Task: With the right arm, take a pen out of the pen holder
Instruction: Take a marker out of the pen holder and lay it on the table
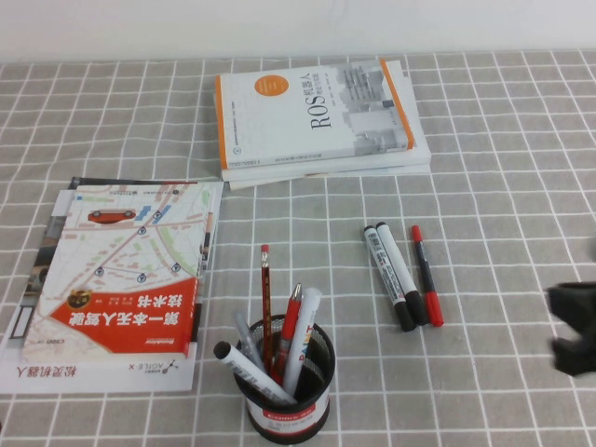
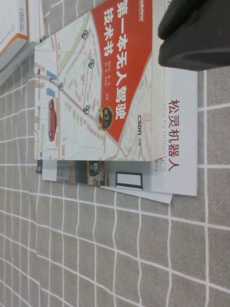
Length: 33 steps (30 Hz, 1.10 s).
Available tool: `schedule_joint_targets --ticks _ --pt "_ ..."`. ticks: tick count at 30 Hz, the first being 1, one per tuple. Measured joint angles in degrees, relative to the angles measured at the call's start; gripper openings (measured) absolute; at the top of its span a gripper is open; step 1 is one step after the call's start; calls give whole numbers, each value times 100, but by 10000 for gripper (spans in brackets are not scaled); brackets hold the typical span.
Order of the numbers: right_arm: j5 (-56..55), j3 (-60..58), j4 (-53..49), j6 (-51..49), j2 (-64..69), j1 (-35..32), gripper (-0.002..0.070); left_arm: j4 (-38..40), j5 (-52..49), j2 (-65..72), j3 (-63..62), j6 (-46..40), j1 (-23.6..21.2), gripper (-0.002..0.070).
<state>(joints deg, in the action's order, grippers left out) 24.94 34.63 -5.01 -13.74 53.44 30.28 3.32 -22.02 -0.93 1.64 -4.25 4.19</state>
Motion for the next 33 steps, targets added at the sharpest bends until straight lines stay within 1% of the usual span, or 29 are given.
schedule_joint_targets --ticks 4,7,10,15,18,22,27,33 --pt "-1134 -1346 -160 0 -1115 -915 -13 0 0 0 0 0 0 -3" --pt "-1693 -2264 -185 0 -2101 -1613 -13 0 0 0 0 0 0 -3" --pt "-1969 -2914 -185 0 -3006 -2157 -13 0 0 0 0 0 0 -3" --pt "-2035 -3560 -185 0 -4311 -2719 -12 0 0 0 0 0 0 -3" --pt "-2008 -3615 -185 0 -4871 -2822 -12 0 0 0 0 0 0 -3" --pt "-1659 -3613 -185 0 -5357 -2822 -13 0 0 0 0 0 0 -3" --pt "-1056 -3623 -227 0 -5395 -2822 -12 0 0 0 0 0 0 -3" --pt "-389 -3618 -189 480 -5395 -2822 -12 0 0 0 0 0 0 -3"
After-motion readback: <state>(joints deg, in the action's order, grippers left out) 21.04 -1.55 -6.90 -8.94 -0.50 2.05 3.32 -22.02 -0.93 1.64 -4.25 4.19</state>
